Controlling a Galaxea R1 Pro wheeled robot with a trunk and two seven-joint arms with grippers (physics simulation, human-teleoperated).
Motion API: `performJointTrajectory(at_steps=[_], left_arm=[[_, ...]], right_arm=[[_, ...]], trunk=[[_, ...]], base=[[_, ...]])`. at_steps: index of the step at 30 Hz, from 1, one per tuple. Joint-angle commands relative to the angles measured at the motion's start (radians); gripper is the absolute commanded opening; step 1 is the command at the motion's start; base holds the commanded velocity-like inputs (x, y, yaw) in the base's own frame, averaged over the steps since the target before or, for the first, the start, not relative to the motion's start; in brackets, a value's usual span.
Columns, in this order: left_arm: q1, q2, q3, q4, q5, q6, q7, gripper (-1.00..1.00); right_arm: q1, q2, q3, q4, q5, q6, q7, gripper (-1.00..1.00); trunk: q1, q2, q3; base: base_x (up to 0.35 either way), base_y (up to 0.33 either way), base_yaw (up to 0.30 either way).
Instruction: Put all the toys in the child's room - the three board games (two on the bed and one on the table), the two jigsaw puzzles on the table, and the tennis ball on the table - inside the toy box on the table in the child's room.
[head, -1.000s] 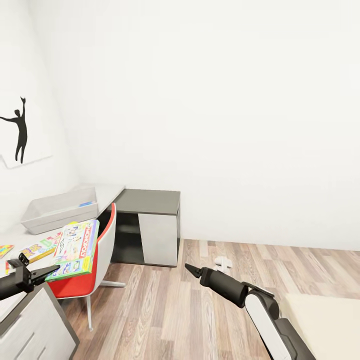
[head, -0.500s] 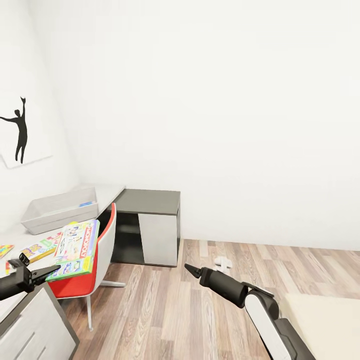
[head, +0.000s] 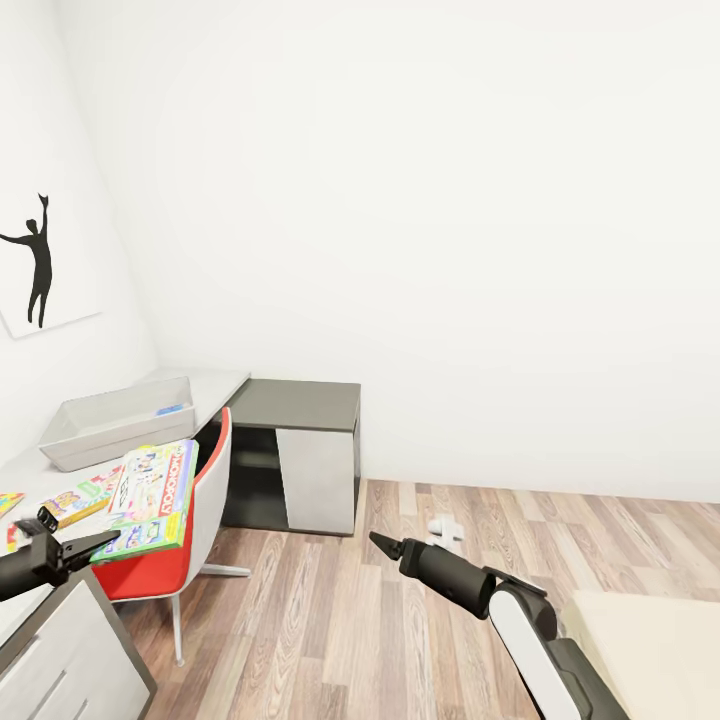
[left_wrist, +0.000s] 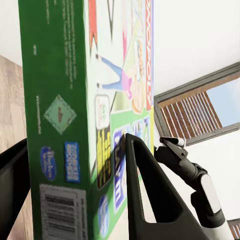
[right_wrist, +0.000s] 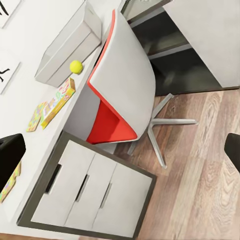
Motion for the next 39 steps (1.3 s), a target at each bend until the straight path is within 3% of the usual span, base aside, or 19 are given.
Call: performJointTrajectory(at_steps=[1,13,30,39], left_arm=[[-0.001,0.000,0.000,0.000,0.000,0.010,-0.004,-1.00],[-0.001,-0.001,0.000,0.000,0.000,-0.004,-0.004,-1.00],[-0.001,-0.003,0.000,0.000,0.000,-0.014,-0.004,-1.00],[-0.001,-0.004,0.000,0.000,0.000,-0.014,-0.004,-1.00]], right_arm=[[-0.001,-0.001,0.000,-0.001,-0.001,0.003,0.001,1.00],[-0.001,-0.001,0.003,-0.005,-0.001,0.001,0.002,1.00],[-0.001,0.000,0.005,-0.001,-0.001,0.001,-0.003,1.00],[-0.001,-0.001,0.004,-0.005,-0.001,0.001,0.001,1.00]], trunk=[[0.001,-0.002,-0.002],[0.001,-0.002,-0.002],[0.001,-0.002,-0.002],[0.001,-0.002,-0.003]], base=[[0.192,0.000,0.000],[0.284,0.000,0.008],[0.324,0.000,0.252],[0.327,0.000,0.043]])
